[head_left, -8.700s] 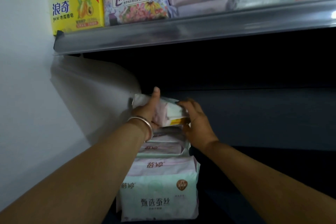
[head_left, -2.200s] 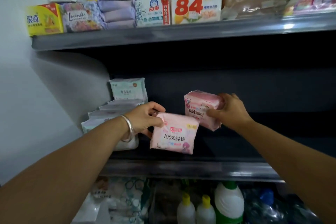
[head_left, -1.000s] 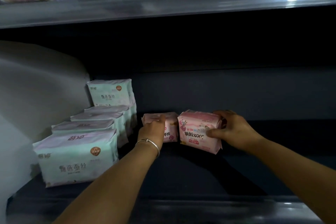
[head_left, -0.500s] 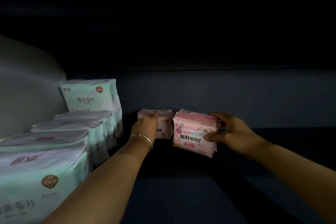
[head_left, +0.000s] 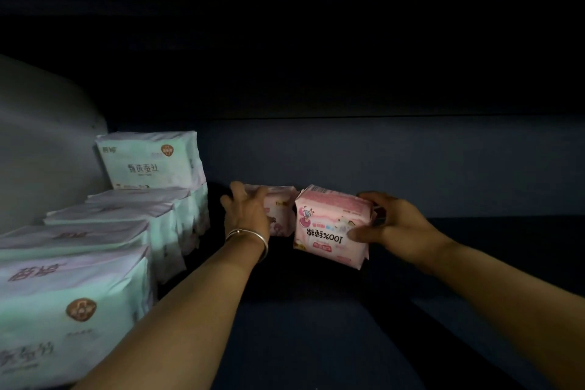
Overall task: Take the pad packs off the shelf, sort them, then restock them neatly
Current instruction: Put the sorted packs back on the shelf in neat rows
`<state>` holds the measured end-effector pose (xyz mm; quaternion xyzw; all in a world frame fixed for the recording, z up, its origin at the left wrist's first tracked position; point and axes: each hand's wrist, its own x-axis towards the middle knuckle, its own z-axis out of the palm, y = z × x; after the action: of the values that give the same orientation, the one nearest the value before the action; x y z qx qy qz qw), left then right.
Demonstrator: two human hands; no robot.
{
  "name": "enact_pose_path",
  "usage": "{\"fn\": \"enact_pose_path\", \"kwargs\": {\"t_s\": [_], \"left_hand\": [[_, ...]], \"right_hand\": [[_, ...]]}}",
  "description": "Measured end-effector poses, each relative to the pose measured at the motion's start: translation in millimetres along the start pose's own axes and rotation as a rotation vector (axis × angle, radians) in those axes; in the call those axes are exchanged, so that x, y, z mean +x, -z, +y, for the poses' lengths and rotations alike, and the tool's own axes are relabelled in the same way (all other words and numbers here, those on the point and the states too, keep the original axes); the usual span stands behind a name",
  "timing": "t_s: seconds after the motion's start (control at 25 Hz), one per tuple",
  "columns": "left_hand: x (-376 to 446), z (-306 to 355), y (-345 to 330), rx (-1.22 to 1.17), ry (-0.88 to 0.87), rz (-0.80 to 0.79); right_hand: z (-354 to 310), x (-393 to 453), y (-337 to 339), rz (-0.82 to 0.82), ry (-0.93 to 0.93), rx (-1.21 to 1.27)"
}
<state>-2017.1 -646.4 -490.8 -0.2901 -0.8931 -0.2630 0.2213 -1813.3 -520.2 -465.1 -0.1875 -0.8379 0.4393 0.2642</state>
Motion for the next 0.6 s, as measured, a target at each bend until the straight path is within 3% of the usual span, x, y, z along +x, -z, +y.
{"fn": "enact_pose_path", "kwargs": {"t_s": [0.6], "left_hand": [[-7.3,8.7,-0.5,-0.075,-0.032,-0.033]], "right_hand": [[-4.2,0.7,-10.7,-0.012,-0.034,0.072]]}}
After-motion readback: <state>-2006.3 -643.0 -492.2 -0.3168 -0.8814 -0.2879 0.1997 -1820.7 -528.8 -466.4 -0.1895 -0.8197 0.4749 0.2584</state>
